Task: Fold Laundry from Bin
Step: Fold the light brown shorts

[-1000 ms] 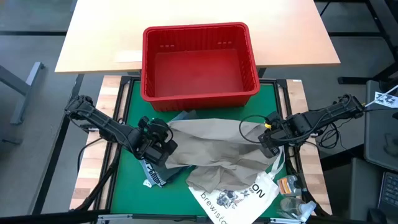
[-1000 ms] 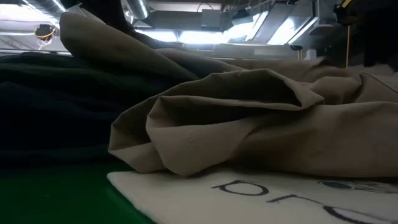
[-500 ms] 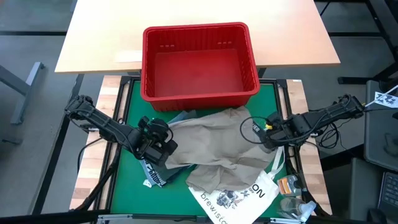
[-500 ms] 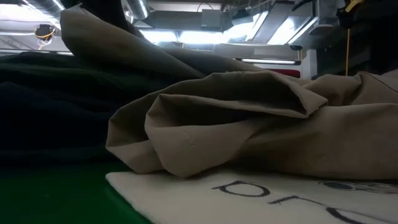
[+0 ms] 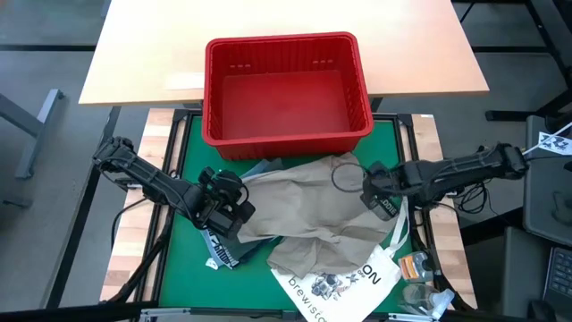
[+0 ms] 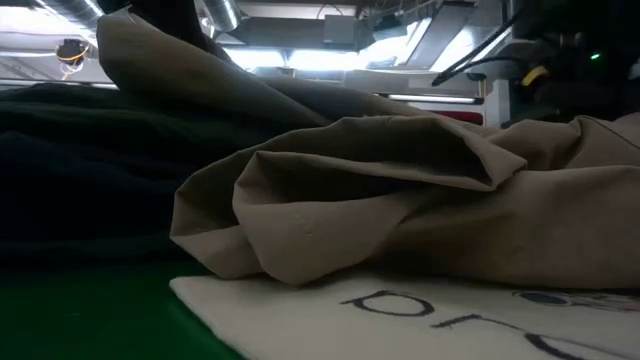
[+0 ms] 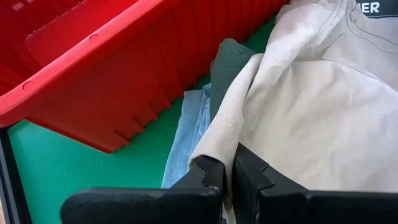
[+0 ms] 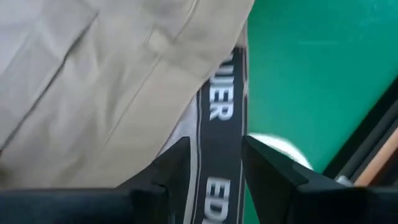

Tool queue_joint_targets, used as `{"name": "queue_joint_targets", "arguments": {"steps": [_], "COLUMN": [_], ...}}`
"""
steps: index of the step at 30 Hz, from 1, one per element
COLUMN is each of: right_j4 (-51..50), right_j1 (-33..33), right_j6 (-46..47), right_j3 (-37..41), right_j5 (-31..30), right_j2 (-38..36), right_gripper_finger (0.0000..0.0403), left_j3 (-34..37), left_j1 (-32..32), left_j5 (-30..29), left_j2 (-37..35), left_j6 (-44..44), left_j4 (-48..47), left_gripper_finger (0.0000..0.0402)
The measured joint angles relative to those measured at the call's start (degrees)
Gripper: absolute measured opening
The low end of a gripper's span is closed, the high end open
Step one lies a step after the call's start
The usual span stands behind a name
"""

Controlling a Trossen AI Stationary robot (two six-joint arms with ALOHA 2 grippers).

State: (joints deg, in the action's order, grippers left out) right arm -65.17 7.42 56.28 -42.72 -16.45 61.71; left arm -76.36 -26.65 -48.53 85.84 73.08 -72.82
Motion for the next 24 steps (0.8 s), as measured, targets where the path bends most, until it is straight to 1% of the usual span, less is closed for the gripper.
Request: {"name": "queue_joint_targets", "arguments": {"steps": [3, 6, 10, 12, 15, 19, 22, 24], "right_j4": [2.50, 6.45, 13.22, 16.04, 18.40, 17.91, 17.91, 18.15], "right_j1": [-5.98, -12.36, -21.30, -25.65, -32.06, -39.63, -43.25, -44.54], "right_j6": [-5.96, -12.49, -23.88, -27.18, -28.73, -29.25, -29.30, -29.26], "right_j3": [0.00, 0.00, 0.00, 0.02, 0.02, 0.09, 0.09, 0.09], "right_j5": [0.36, 2.74, 12.25, 15.79, 17.32, 17.60, 18.27, 19.91], "right_j2": [-0.02, -0.02, -0.02, -0.02, -0.02, 0.58, 1.67, 2.92], "right_gripper_finger": [0.0143, 0.0143, 0.0143, 0.0143, 0.0143, 0.0143, 0.0143, 0.0143], "left_j3": [0.00, 0.00, 0.00, 0.00, 0.00, 0.00, 0.00, 0.00], "left_j1": [0.00, 0.01, 0.00, 0.00, 0.00, 0.00, 0.00, 0.01], "left_j5": [0.00, 0.00, 0.00, 0.00, 0.00, 0.00, 0.00, 0.00], "left_j2": [0.00, 0.00, 0.00, 0.00, -0.02, -0.02, -0.02, -0.02], "left_j6": [0.00, -0.02, -0.02, -0.02, -0.04, -0.04, -0.04, -0.04], "left_j4": [0.00, 0.00, 0.00, 0.00, 0.00, 0.00, 0.00, 0.00], "left_gripper_finger": [0.0006, 0.0006, 0.0006, 0.0006, 0.0006, 0.0006, 0.0006, 0.0006]}}
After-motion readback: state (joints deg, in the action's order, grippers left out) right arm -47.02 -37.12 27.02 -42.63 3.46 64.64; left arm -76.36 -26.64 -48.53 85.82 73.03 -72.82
